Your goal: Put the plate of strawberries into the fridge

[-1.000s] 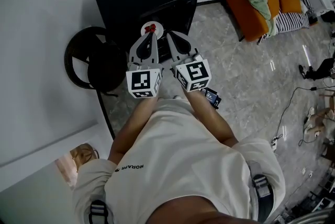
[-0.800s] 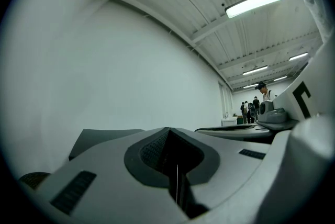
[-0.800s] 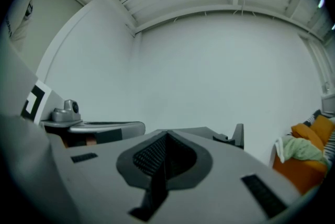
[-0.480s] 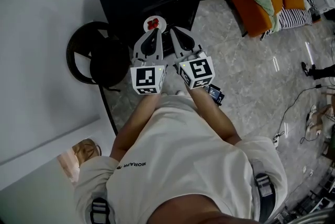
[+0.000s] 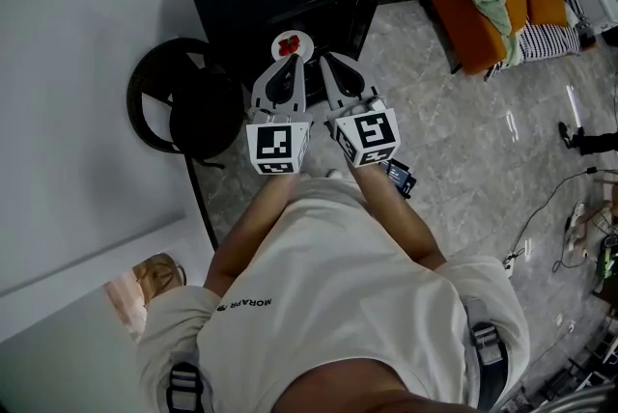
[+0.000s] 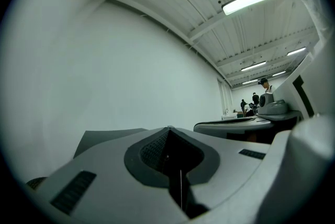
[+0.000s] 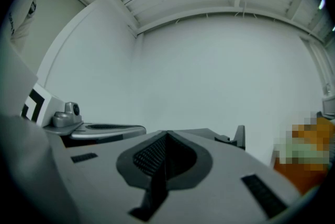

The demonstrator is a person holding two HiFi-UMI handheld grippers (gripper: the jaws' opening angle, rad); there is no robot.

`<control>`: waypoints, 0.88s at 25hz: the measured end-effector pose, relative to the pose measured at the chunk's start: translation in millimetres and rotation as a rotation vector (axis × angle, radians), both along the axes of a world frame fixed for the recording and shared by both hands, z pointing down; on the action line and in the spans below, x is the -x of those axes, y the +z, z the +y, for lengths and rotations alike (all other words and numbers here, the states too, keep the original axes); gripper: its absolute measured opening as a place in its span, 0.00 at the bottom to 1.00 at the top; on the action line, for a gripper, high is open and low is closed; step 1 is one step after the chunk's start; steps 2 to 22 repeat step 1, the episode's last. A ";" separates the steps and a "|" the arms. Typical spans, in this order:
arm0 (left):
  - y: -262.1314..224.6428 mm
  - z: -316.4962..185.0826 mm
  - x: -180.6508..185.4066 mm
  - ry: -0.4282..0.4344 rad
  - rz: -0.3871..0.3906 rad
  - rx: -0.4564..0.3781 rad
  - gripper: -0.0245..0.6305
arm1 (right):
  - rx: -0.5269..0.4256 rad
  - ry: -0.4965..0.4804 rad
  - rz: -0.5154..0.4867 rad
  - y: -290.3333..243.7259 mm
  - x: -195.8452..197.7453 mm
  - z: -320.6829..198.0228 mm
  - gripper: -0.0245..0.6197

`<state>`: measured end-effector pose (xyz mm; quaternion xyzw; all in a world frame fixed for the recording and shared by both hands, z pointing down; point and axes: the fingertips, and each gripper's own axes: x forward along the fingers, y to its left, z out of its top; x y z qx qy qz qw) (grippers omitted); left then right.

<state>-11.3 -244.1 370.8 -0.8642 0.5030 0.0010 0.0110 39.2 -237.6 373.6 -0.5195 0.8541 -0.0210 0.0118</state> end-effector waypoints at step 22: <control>0.3 -0.4 0.7 -0.001 -0.004 -0.002 0.04 | 0.000 0.000 0.000 0.3 0.1 -0.2 0.06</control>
